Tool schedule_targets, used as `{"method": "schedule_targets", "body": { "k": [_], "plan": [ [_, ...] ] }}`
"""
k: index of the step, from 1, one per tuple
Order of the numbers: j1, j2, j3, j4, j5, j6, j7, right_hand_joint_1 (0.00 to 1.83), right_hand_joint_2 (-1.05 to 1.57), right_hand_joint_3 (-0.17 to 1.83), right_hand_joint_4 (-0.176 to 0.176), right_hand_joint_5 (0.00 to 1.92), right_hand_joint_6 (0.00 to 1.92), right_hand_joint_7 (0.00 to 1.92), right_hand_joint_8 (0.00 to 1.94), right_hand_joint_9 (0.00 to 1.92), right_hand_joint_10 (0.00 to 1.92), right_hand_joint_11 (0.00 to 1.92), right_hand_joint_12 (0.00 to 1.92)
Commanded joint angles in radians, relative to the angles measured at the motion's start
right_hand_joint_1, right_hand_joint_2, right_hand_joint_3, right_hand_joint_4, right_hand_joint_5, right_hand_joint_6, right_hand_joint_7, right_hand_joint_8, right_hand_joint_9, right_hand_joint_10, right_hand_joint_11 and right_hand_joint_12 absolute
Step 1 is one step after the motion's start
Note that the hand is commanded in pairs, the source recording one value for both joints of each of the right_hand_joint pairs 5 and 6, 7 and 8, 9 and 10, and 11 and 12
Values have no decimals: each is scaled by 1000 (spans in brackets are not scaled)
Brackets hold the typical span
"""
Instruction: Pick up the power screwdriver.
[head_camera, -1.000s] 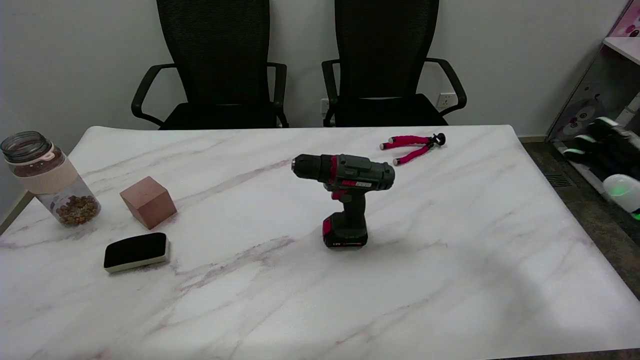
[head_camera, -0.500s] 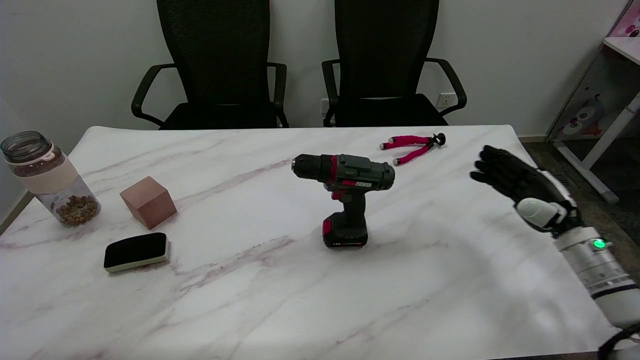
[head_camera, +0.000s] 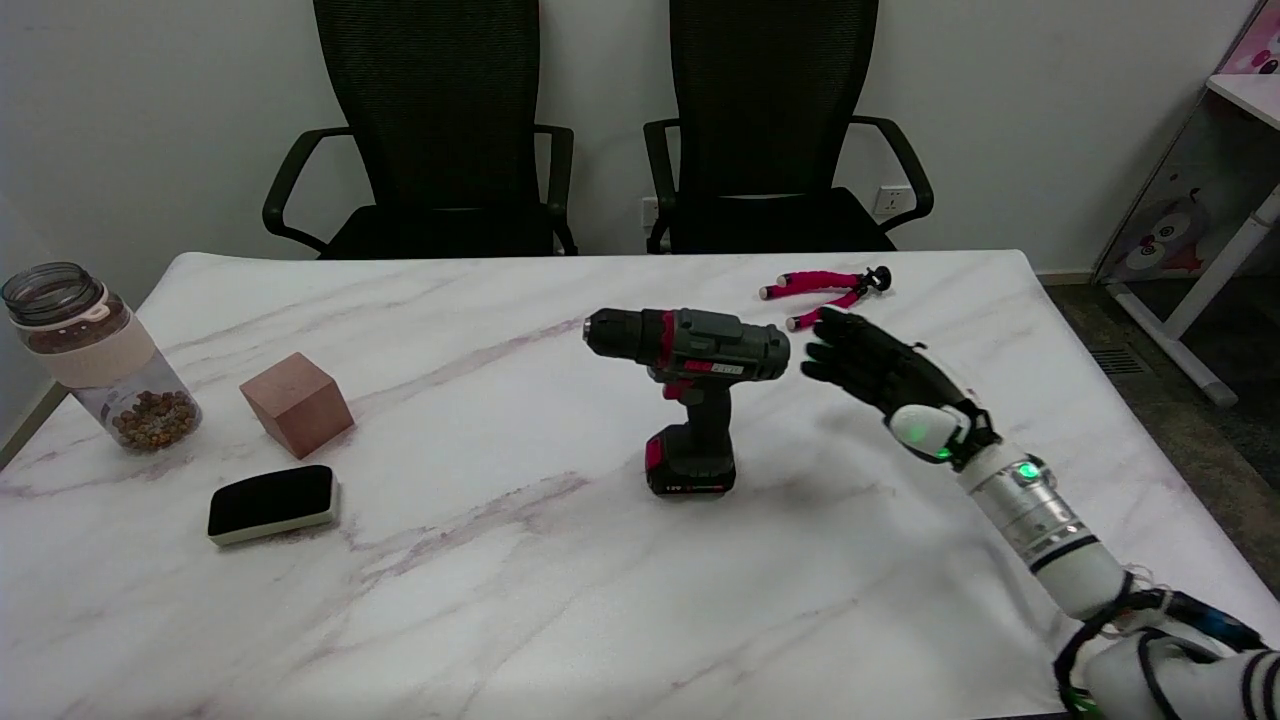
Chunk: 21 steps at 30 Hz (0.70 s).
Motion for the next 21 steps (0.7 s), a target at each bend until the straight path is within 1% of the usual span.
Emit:
{"method": "schedule_targets", "body": {
  "k": [1,15,21],
  "plan": [
    [270,-165,-190,92,-78,-107,6,945,-308,713,4,271,271,271,271,370,370,442,442],
    [286,-251,-214,106,-78,-119,-3,924,-337,720,26,265,265,265,265,367,367,436,436],
    [288,-275,-214,106,-106,-119,-3,924,-329,694,28,266,266,266,266,373,373,452,452]
  ]
}}
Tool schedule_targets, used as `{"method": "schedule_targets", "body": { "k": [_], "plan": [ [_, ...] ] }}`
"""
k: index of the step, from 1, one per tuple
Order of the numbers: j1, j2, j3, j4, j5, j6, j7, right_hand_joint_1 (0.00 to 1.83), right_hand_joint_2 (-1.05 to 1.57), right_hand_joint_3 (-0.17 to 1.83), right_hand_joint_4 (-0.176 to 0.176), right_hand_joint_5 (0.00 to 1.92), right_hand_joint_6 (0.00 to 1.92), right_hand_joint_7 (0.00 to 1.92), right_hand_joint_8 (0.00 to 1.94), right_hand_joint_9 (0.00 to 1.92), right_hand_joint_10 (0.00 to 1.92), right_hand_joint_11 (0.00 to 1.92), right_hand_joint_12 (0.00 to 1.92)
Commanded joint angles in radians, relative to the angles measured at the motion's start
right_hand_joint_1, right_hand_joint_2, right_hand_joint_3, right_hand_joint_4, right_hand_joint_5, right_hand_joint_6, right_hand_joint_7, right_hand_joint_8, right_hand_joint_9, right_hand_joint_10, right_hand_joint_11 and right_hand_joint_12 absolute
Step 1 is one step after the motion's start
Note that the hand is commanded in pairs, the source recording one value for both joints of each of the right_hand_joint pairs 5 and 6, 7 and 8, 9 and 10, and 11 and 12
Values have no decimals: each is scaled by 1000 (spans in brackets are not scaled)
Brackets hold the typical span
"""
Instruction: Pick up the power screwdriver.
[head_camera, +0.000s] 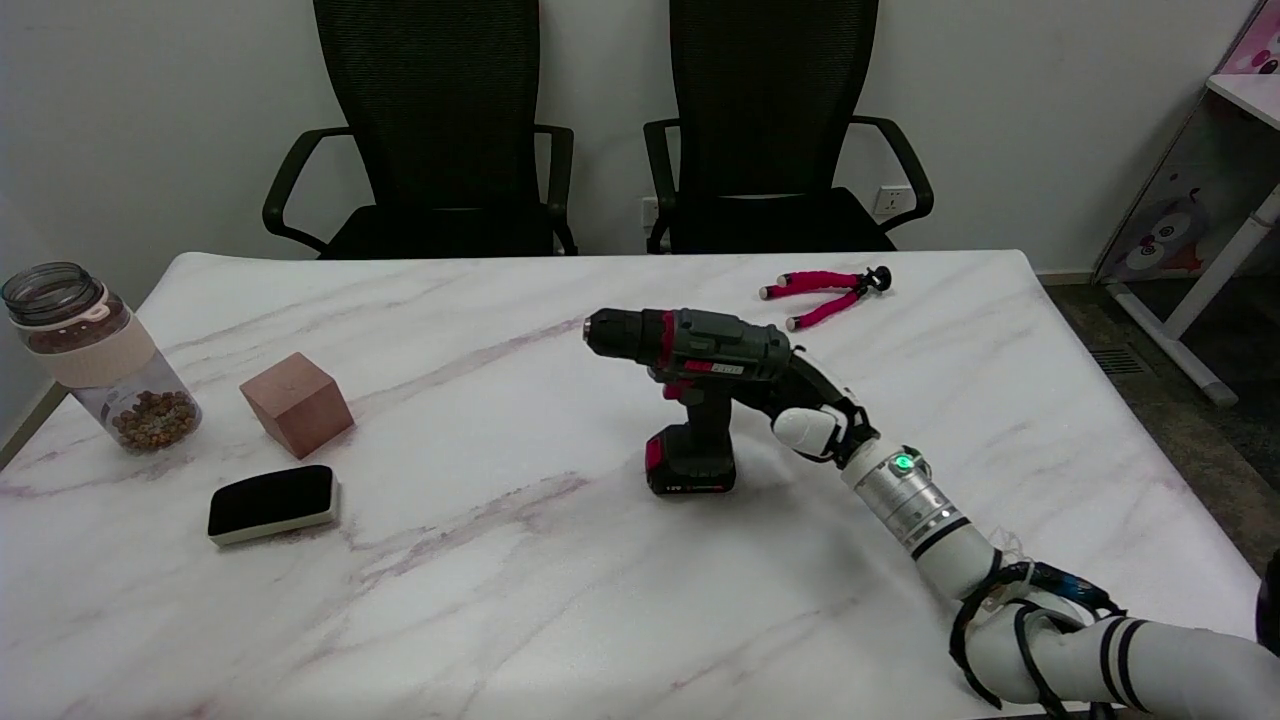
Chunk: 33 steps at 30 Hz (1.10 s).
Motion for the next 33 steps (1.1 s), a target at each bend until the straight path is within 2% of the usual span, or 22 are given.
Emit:
{"method": "schedule_targets", "body": {
  "k": [1,5,16,24,25,27,30,33],
  "plan": [
    [60,-101,-46,24,-51,-25,-3,924,-324,682,28,267,267,267,267,375,375,456,456],
    [64,-106,-46,15,-65,-25,-3,921,-278,627,22,273,273,273,273,398,398,503,503],
    [75,-124,-45,22,-65,-25,-3,946,-243,642,19,276,276,276,276,407,407,516,516],
    [70,-124,-37,31,-59,-23,-5,1027,34,424,9,316,316,316,316,446,446,550,550],
    [69,-124,-36,33,-57,-20,-5,1033,47,445,8,338,338,338,338,455,455,567,567],
    [66,-124,-33,36,-55,-17,-5,1051,138,494,19,552,552,552,552,494,494,630,630],
    [60,-124,-21,37,-55,-20,-5,1065,238,626,38,728,728,728,728,547,547,701,701],
    [57,-124,-11,39,-55,-24,-5,1086,356,645,32,816,816,816,816,591,591,799,799]
  ]
}}
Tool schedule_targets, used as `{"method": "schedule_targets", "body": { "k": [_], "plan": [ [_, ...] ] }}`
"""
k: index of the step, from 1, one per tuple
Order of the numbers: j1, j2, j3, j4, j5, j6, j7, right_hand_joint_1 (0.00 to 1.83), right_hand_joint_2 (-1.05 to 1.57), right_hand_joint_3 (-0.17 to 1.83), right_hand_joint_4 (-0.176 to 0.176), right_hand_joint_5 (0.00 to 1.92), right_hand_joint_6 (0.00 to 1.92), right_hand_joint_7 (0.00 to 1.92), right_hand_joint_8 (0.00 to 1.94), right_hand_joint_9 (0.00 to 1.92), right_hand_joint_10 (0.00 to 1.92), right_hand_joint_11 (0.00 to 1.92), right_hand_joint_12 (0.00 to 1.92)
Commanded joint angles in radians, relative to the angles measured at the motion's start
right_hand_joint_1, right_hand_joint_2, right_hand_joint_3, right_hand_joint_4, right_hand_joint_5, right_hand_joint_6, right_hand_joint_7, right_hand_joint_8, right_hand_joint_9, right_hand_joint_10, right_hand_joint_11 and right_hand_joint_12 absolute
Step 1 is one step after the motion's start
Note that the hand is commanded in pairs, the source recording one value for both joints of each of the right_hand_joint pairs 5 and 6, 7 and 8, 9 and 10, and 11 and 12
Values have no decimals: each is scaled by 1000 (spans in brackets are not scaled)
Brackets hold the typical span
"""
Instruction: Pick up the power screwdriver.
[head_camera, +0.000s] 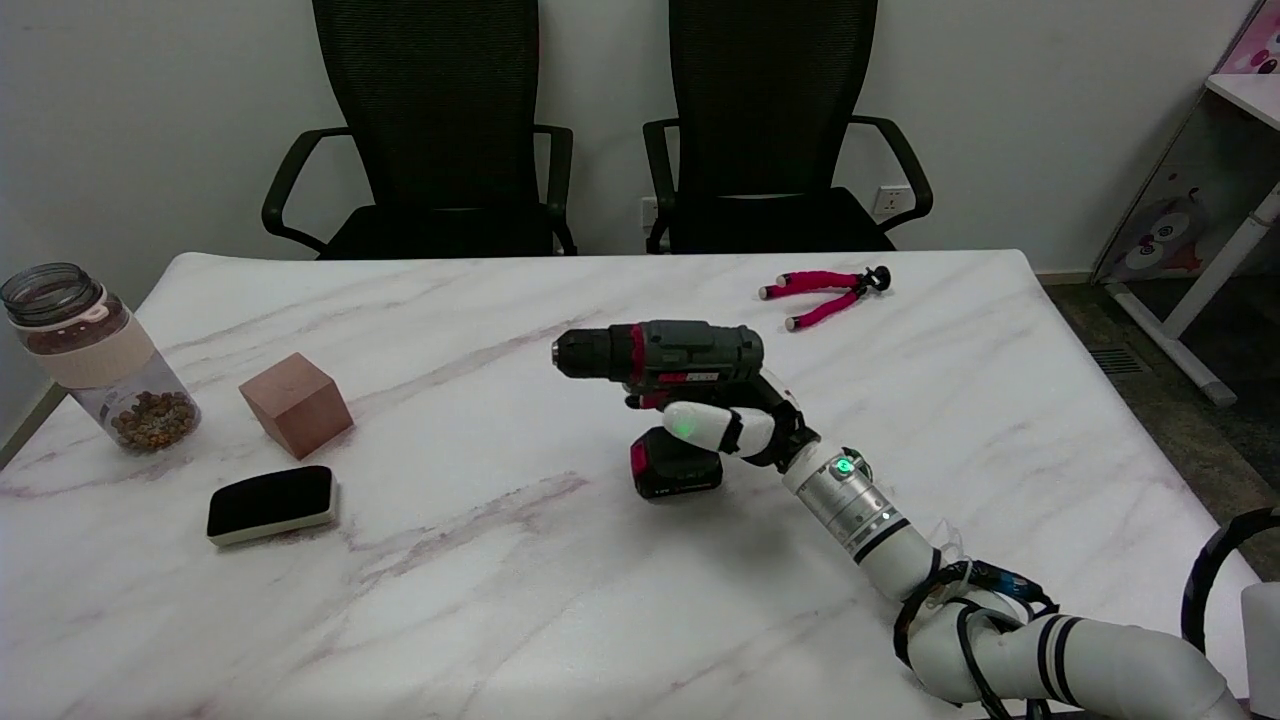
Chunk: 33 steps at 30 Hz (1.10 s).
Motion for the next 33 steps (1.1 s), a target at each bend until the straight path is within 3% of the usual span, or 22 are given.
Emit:
{"method": "schedule_targets", "body": {
  "k": [1,14,22,29,30,33],
  "plan": [
    [-8,-12,27,15,0,-3,-1,1092,416,638,31,842,842,842,842,633,633,838,838],
    [6,-10,39,27,2,-22,-1,1108,681,645,2,960,960,960,960,1128,1128,1019,1019],
    [10,-10,44,32,4,-32,-1,1101,826,793,0,1095,1095,1095,1095,1520,1520,1253,1253],
    [13,-12,44,33,8,-40,-1,1038,1162,779,34,1590,1590,1590,1590,1908,1908,1586,1586],
    [13,-12,44,32,14,-40,-1,1021,1225,753,176,1763,1763,1763,1763,1920,1920,1627,1627],
    [15,-12,42,28,28,-42,-1,1011,1262,733,176,1895,1895,1895,1895,1920,1920,1698,1698]
  ]
}}
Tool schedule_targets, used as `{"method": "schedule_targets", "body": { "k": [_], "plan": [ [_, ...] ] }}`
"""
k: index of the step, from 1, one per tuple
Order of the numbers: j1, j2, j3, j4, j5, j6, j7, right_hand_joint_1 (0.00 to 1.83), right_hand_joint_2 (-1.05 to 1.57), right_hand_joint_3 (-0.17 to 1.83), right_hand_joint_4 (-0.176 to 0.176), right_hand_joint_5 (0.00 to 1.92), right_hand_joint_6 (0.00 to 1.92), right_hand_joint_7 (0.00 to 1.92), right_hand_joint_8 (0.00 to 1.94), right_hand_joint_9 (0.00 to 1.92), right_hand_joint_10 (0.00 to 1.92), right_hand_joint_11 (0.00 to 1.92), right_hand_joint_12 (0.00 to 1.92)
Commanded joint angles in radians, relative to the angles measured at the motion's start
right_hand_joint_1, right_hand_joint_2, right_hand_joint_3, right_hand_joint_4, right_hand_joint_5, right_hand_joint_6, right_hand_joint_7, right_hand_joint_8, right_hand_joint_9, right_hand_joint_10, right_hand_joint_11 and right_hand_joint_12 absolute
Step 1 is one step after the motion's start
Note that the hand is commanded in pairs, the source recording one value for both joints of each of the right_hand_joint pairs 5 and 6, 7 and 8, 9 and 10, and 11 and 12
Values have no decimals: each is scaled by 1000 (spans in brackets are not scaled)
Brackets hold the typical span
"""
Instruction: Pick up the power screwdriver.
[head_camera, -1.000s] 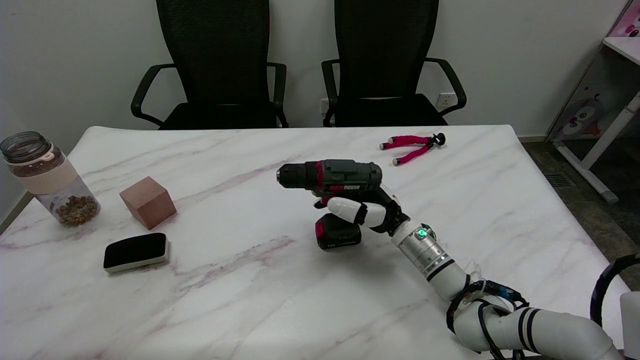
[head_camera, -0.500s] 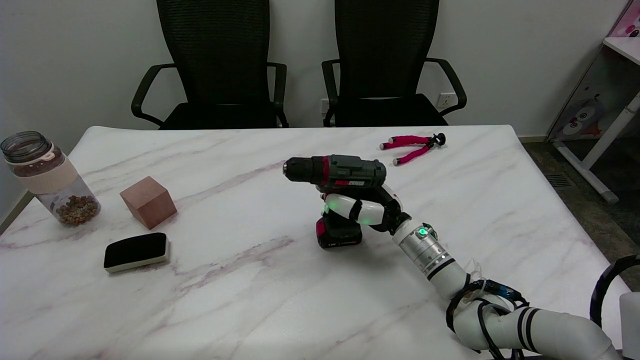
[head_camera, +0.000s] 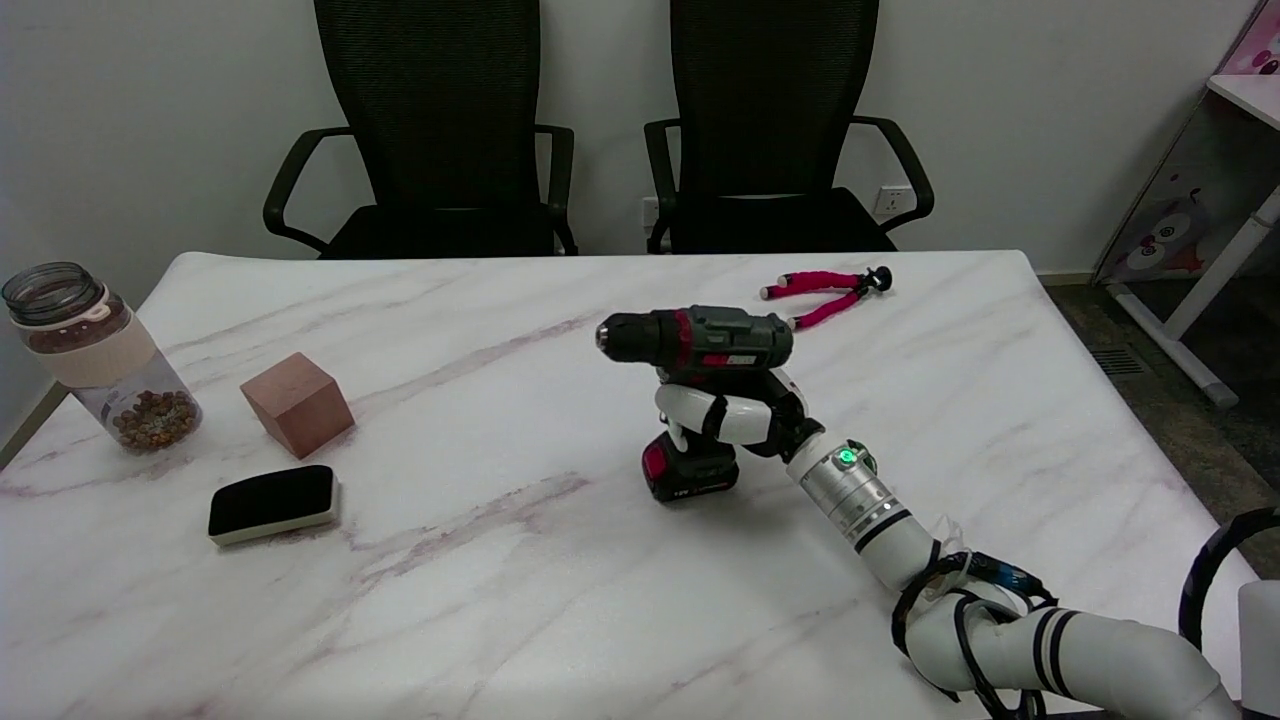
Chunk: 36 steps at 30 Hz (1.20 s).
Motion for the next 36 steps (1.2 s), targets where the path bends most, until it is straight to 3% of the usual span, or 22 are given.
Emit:
{"method": "schedule_targets", "body": {
  "k": [1,10,17,36],
  "plan": [
    [7,-3,5,0,27,-18,0,1012,1262,724,176,1920,1920,1920,1920,1920,1920,1738,1738],
    [23,-3,6,-28,27,-21,0,1019,1266,712,176,1920,1920,1920,1920,1920,1920,1907,1907],
    [33,17,64,-116,17,-14,-49,997,1354,759,176,1920,1920,1920,1920,1920,1920,1920,1920],
    [158,204,212,-375,22,-69,-195,1004,1411,765,176,1920,1920,1920,1920,1920,1920,1920,1920]
  ]
}}
